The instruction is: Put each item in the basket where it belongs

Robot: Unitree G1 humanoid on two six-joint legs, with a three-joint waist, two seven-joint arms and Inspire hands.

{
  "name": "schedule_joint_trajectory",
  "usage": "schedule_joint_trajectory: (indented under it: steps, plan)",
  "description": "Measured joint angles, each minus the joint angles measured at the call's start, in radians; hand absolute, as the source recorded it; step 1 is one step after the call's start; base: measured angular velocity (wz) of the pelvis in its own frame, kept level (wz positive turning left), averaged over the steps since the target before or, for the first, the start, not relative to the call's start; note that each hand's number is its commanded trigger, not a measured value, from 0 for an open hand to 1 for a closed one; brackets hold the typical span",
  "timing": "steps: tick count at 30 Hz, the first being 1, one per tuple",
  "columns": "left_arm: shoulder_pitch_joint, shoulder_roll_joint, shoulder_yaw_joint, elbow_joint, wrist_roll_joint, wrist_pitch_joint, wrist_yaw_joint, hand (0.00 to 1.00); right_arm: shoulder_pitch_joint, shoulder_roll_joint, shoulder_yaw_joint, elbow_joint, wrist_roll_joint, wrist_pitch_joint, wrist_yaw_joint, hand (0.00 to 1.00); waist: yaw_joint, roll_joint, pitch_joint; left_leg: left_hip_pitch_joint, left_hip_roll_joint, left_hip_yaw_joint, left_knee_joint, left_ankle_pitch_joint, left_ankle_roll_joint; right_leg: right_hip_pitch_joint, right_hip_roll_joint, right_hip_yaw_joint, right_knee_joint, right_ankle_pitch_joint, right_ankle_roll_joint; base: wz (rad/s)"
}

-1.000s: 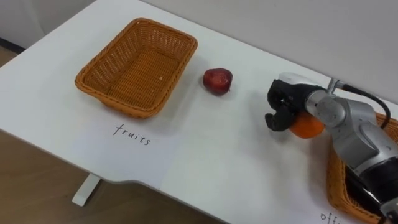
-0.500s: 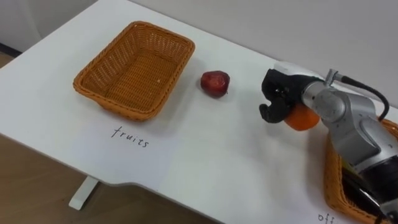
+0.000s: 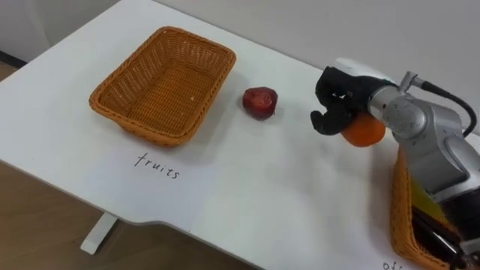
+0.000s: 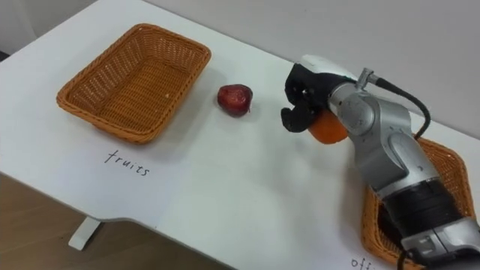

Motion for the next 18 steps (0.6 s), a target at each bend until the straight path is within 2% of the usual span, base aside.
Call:
schedule_joint_trajectory:
  steps: [2,8,14,18]
  plan:
    - [0.007,0.0,0.0,-0.001,0.0,0.0,0.0,0.0,-0.021,0.001,0.0,-0.003,0.001,0.0,0.0,1.0,0.0,0.002,0.0022,0.001,-0.001,-0.005,0.002,0.0,0.0,0.004,-0.001,-0.006,0.0,0.0,0.0,0.1]
    - [0.011,0.002,0.0,-0.002,0.002,0.002,-0.002,0.0,-0.058,0.007,0.0,-0.006,0.039,-0.003,-0.006,1.0,0.011,-0.001,0.0021,0.006,-0.007,-0.031,-0.001,0.0,0.001,0.02,-0.001,-0.008,0.0,0.0,0.0,0.13]
    - [0.034,0.001,-0.001,-0.004,0.002,0.003,-0.001,0.0,-0.066,0.026,0.0,0.027,0.152,-0.005,-0.037,1.0,0.014,-0.002,0.0039,0.007,-0.01,-0.055,-0.001,0.001,0.001,0.029,-0.003,-0.037,-0.001,0.0,0.001,0.11]
    - [0.047,0.0,-0.001,-0.024,0.002,0.003,-0.001,0.0,-0.066,0.027,0.0,0.048,0.24,-0.005,-0.056,1.0,0.037,-0.002,0.0042,0.008,-0.009,-0.057,0.0,0.001,0.001,0.03,-0.002,-0.039,-0.002,-0.001,0.001,0.02]
